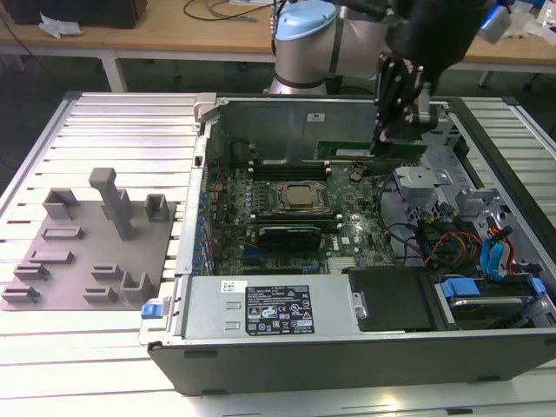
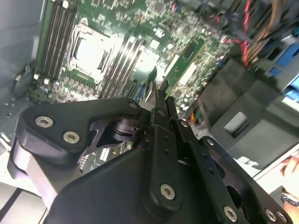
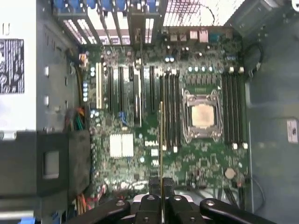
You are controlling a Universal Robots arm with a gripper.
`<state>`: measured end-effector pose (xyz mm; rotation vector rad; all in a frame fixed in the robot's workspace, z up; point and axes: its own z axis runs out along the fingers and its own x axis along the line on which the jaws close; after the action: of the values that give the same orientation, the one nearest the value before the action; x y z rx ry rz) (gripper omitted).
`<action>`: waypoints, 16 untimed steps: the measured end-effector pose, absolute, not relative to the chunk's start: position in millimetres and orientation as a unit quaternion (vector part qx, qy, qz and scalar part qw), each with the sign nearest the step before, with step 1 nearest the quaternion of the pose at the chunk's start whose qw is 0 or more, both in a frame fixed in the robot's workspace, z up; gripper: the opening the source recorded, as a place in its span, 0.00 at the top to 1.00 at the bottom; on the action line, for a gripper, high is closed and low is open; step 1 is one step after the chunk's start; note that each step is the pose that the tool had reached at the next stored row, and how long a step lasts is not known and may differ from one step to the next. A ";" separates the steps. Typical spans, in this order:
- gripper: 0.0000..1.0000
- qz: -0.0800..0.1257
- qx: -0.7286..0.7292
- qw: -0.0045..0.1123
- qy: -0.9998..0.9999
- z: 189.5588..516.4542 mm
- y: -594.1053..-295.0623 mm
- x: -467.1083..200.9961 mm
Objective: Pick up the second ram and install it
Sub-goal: 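Pick up the second ram and move it above second insertion slot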
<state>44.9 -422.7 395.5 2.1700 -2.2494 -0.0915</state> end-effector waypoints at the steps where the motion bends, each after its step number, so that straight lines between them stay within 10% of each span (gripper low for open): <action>1: 0.89 -0.029 0.694 0.007 -0.719 393.7 -422.6 42.5; 16: 0.89 -0.029 0.694 0.007 -0.719 351.5 -403.4 15.3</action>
<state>15.3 -403.4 351.5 2.1700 -2.2491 -0.0915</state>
